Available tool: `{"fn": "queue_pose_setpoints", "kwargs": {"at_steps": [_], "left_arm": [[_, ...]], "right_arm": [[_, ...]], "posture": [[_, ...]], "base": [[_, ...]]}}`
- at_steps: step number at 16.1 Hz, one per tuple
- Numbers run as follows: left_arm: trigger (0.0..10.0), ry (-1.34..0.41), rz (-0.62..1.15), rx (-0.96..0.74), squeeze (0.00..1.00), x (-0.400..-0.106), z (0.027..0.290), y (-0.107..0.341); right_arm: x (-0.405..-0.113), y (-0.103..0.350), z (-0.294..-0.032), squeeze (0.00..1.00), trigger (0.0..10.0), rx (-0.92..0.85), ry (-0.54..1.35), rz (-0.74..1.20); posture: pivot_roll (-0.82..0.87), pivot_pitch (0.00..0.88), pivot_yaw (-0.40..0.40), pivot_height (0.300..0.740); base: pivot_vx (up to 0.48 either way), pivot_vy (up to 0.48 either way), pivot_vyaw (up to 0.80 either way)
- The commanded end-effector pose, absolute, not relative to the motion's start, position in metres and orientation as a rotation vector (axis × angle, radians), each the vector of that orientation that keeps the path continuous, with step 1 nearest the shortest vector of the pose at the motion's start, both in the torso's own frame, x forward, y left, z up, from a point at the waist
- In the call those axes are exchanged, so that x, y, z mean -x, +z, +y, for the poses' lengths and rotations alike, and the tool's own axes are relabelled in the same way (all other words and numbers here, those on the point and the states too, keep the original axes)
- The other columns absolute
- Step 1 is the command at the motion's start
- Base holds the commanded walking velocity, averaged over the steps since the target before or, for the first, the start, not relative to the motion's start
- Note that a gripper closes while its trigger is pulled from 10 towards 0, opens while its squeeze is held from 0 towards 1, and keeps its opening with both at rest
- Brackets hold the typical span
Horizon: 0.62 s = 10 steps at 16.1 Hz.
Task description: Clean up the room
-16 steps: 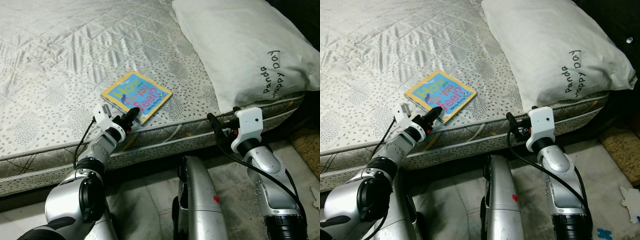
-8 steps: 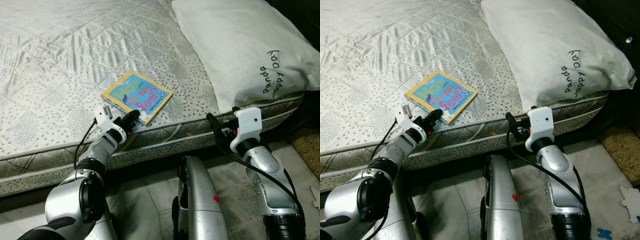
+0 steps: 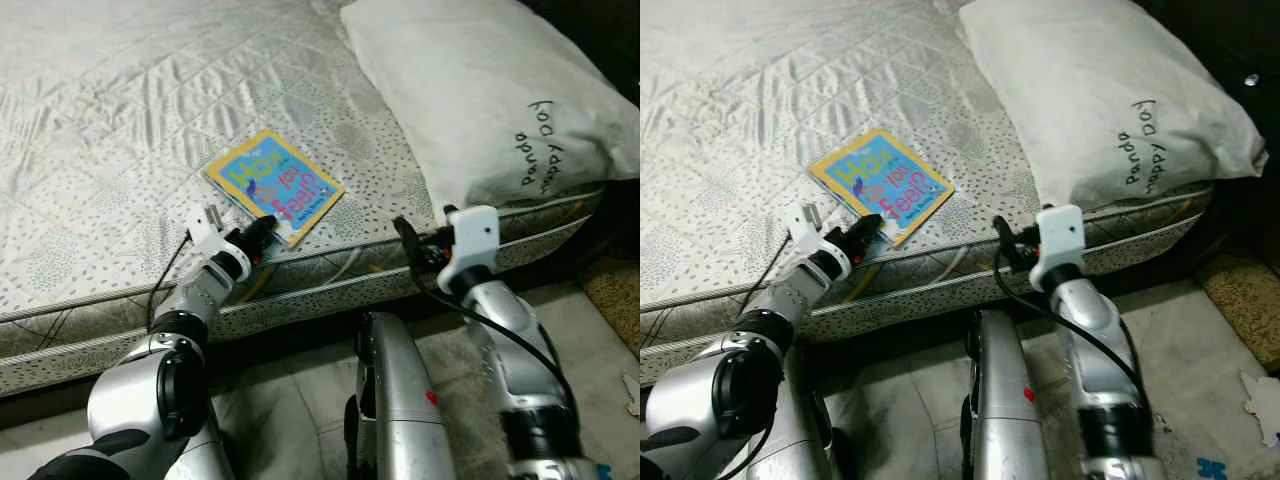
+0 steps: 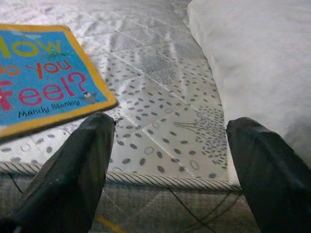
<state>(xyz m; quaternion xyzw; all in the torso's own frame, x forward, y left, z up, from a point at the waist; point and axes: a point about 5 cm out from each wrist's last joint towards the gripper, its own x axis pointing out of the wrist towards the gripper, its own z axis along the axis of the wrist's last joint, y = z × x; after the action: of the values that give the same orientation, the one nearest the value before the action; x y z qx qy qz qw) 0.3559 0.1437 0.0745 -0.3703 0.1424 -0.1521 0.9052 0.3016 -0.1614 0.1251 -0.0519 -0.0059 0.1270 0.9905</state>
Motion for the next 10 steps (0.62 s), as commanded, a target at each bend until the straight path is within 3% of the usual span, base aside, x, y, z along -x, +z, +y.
{"fn": "queue_pose_setpoints", "kwargs": {"at_steps": [1,7,10], "left_arm": [[0.0,-0.265,0.271,0.622,0.0,-0.359,0.158,0.079],[0.0,-0.237,0.121,0.442,0.0,-0.349,0.173,0.097],[0.0,-0.218,0.065,0.316,0.0,-0.324,0.172,0.105]], "right_arm": [[-0.307,0.125,-0.155,0.0,10.0,0.096,0.253,-0.026],[-0.324,0.122,-0.135,0.0,10.0,-0.044,0.209,-0.047],[-0.329,0.12,-0.129,0.0,10.0,-0.131,0.195,-0.056]], "posture": [[-0.11,0.023,-0.02,0.467],[-0.01,0.0,0.029,0.467],[0.0,0.0,0.04,0.467]], "base": [[0.0,0.0,0.0],[0.0,0.0,0.0],[0.0,0.0,0.0]]}}
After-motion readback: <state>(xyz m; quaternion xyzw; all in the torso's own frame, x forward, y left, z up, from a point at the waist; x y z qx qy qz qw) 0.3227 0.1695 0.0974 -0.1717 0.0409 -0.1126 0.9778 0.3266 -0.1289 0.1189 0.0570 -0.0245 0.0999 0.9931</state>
